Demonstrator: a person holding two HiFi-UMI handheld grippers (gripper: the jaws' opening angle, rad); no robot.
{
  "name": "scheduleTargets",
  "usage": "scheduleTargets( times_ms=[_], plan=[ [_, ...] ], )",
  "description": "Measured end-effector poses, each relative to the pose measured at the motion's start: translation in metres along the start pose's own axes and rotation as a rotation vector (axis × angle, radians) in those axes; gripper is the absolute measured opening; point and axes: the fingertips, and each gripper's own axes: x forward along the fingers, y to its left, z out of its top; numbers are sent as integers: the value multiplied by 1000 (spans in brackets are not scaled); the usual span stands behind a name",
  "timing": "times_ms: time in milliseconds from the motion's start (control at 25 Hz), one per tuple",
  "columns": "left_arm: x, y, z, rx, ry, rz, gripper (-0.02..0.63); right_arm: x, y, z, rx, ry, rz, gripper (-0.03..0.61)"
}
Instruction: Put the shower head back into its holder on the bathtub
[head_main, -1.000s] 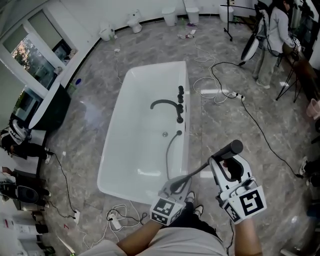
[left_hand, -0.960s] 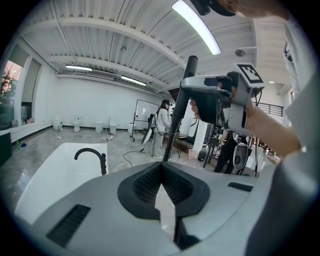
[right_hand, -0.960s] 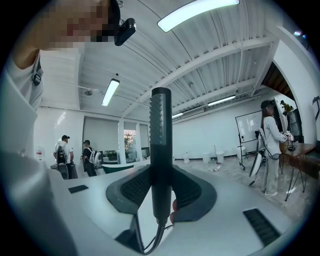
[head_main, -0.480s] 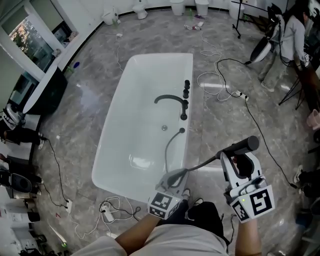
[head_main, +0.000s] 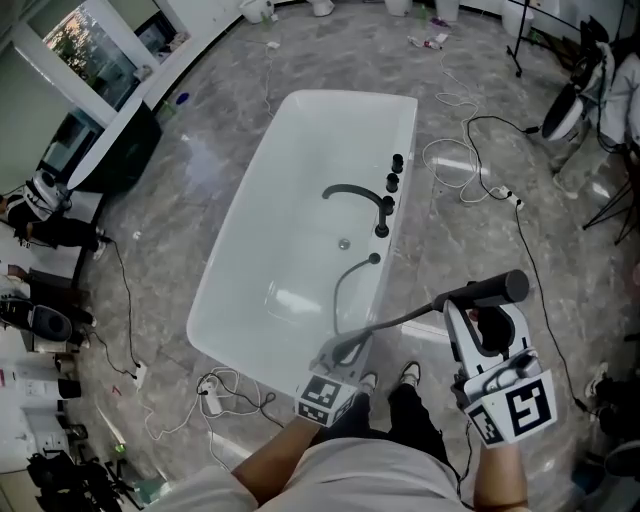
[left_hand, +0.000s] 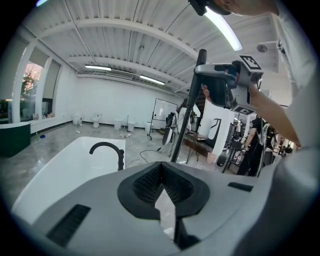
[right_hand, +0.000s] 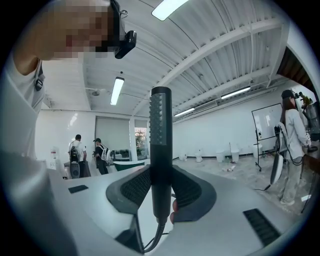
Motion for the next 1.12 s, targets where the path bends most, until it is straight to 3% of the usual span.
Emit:
scheduleTargets(
  times_ms=[320,960,1120],
  plan=[
    [26,15,-15,-12,17,63,5,15,-13,7,5,11,68,130],
    [47,35,-64,64,71,8,8,18,-8,5,-25,31,-9,130],
    [49,44,-86,80,109,-1,53,18,-7,11,-35,29,-25,130]
  ],
)
